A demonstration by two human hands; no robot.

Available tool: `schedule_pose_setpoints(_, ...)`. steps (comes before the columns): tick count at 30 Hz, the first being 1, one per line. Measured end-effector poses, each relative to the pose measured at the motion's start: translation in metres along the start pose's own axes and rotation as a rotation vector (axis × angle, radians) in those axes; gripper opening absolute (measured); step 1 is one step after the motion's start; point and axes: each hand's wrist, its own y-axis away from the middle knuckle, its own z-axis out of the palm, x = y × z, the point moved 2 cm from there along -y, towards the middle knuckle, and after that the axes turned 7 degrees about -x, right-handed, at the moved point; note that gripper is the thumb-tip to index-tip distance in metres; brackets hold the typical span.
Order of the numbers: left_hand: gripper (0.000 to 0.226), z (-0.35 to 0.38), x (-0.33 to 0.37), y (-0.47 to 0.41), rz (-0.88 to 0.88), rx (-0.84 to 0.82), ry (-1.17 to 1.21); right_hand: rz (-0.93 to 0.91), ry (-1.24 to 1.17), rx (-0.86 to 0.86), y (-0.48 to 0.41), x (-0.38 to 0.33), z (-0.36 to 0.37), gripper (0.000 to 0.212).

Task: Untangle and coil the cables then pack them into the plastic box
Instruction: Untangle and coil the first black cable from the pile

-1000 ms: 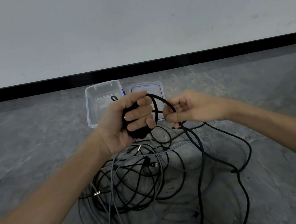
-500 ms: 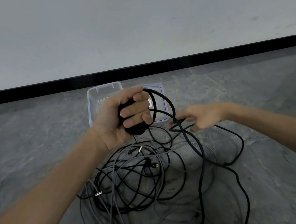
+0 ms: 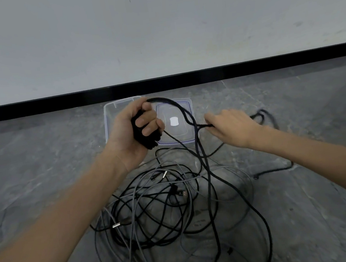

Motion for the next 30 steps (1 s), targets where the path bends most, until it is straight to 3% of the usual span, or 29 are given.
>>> schedule_pose_setpoints(2,0.029,-0.001,0.003,0.0,0.036,0.042,0.012,0.074,-0.134,0.033,-0.002,0.001,0.002,0.019)
schedule_pose_setpoints(5,0.031,-0.001,0.003,0.001,0.059,0.065,-0.009,0.21,-0.518,0.1,-0.005,0.001,0.002,0.027)
schedule_pose_setpoints(8,0.031,0.003,0.003,0.001,0.069,0.06,-0.027,0.385,-0.839,0.21,-0.009,0.007,-0.009,0.02)
schedule_pose_setpoints(11,0.031,0.006,0.003,0.0,0.077,0.041,-0.049,0.486,-1.186,0.434,-0.009,0.01,-0.027,0.012)
schedule_pose_setpoints(14,0.031,0.007,-0.001,-0.001,0.089,0.048,-0.078,0.45,-1.378,0.619,0.0,0.005,-0.039,0.013)
schedule_pose_setpoints(18,0.031,-0.001,-0.005,-0.002,0.104,0.159,-0.11,0.31,-1.245,0.26,0.01,-0.005,-0.021,0.019)
schedule_pose_setpoints(21,0.03,-0.008,-0.007,-0.002,0.074,0.219,-0.162,0.269,-0.965,0.182,0.013,0.0,-0.008,0.019)
schedule_pose_setpoints(25,0.028,-0.013,-0.016,-0.002,-0.017,0.253,-0.235,0.313,-1.251,0.296,0.01,0.005,-0.022,0.016)
schedule_pose_setpoints(30,0.023,-0.019,-0.03,-0.002,-0.12,0.335,-0.307,0.211,-1.577,0.331,0.013,-0.006,-0.038,0.023)
